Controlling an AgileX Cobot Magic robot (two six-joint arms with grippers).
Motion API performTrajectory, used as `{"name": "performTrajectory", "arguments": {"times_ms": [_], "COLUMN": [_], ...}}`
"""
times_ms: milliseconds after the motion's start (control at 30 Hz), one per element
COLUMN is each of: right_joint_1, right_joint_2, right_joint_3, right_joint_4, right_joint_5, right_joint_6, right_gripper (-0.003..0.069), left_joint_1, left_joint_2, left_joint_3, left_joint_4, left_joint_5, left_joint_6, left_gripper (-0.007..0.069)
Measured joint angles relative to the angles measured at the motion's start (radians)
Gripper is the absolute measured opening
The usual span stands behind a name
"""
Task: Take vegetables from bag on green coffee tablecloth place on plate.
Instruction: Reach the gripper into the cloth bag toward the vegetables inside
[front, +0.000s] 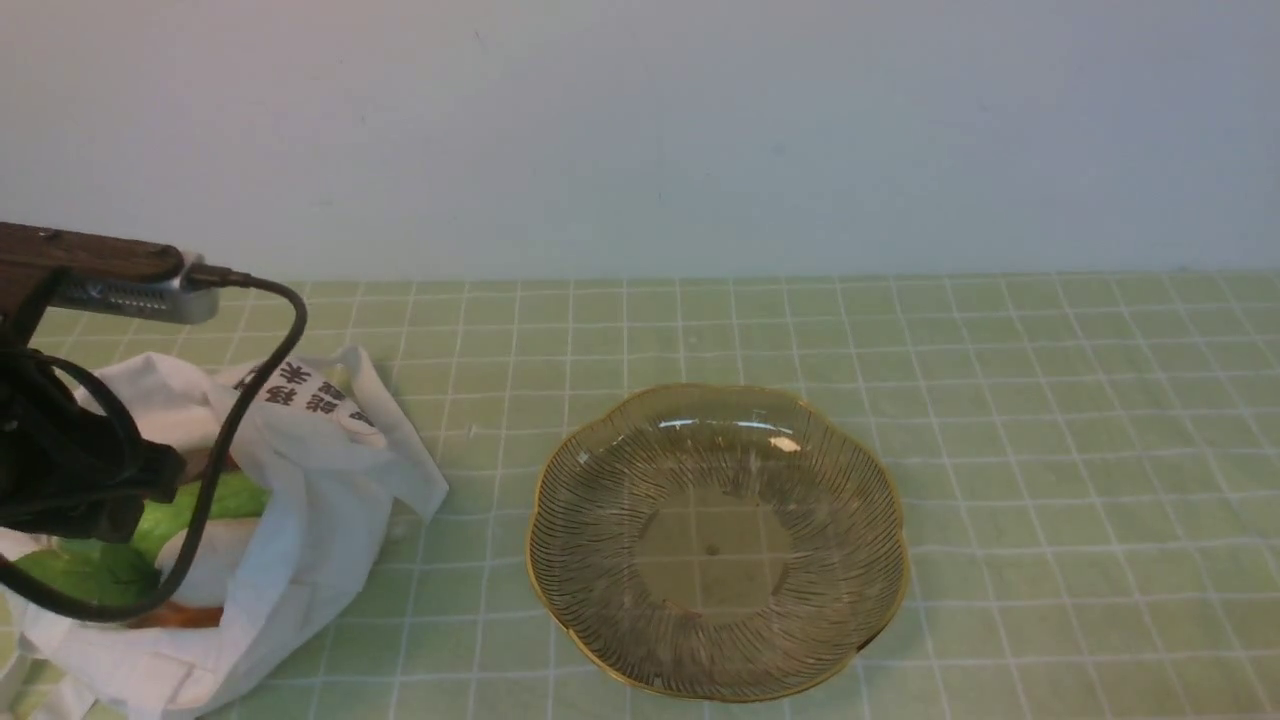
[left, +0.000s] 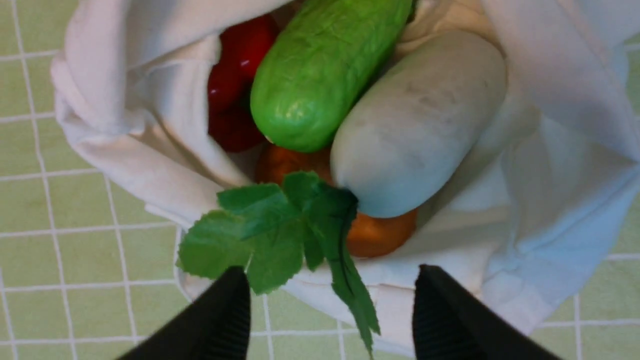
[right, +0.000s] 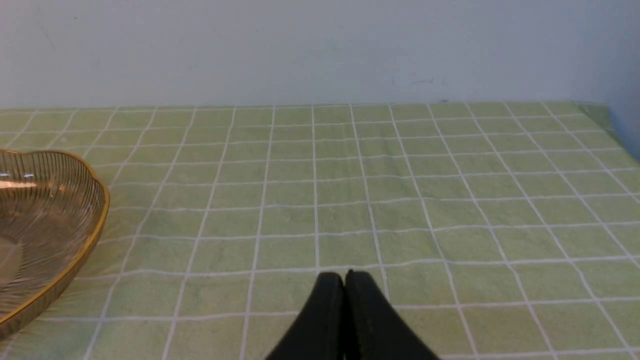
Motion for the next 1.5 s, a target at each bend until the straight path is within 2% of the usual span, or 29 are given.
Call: {"name": "performTrajectory", "arguments": {"times_ms": [100, 233, 400, 467, 500, 533, 567, 633, 700, 967, 1200, 1400, 1500], "right_joint_1": [0.000, 0.000, 0.000, 0.000, 0.000, 0.000, 0.000, 0.000, 0.000, 0.000, 0.000, 0.000, 0.000], "right_joint_2": [0.000, 0.000, 0.000, 0.000, 0.000, 0.000, 0.000, 0.000, 0.000, 0.000, 0.000, 0.000, 0.000], "right_joint_3": [0.000, 0.000, 0.000, 0.000, 0.000, 0.000, 0.000, 0.000, 0.000, 0.000, 0.000, 0.000, 0.000], "right_joint_4": [0.000, 0.000, 0.000, 0.000, 0.000, 0.000, 0.000, 0.000, 0.000, 0.000, 0.000, 0.000, 0.000], "right_joint_5": [0.000, 0.000, 0.000, 0.000, 0.000, 0.000, 0.000, 0.000, 0.000, 0.000, 0.000, 0.000, 0.000], "right_joint_6": [0.000, 0.000, 0.000, 0.000, 0.000, 0.000, 0.000, 0.000, 0.000, 0.000, 0.000, 0.000, 0.000], "right_gripper": [-0.0016, -0.0016, -0.0016, -0.0016, -0.0016, -0.0016, -0.0016, -0.0016, -0.0016, -0.0016, -0.0016, -0.0016, -0.0016], "left_joint_1": [0.000, 0.000, 0.000, 0.000, 0.000, 0.000, 0.000, 0.000, 0.000, 0.000, 0.000, 0.000, 0.000], "left_joint_2": [0.042, 0.110, 0.174, 0.207, 0.209, 0.216, 0.222, 0.220, 0.210, 0.058, -0.237, -0.420, -0.491], "left_joint_3": [0.000, -0.001, -0.002, -0.002, -0.002, -0.002, -0.002, -0.004, -0.004, -0.004, -0.004, -0.004, -0.004], "left_joint_4": [0.005, 0.023, 0.056, 0.070, 0.069, 0.072, 0.073, 0.073, 0.073, 0.058, -0.047, -0.137, -0.275], "left_joint_5": [0.000, 0.000, -0.001, -0.001, -0.001, -0.001, -0.002, -0.004, -0.004, 0.014, 0.058, 0.032, -0.026], "left_joint_6": [0.000, 0.000, 0.000, 0.000, 0.000, 0.000, 0.000, 0.000, 0.000, 0.000, 0.014, 0.060, 0.139], "left_gripper": [0.0451, 0.0459, 0.0389, 0.0287, 0.0287, 0.0238, 0.0147, 0.0044, 0.0011, -0.0005, -0.0005, -0.0005, -0.0005]}}
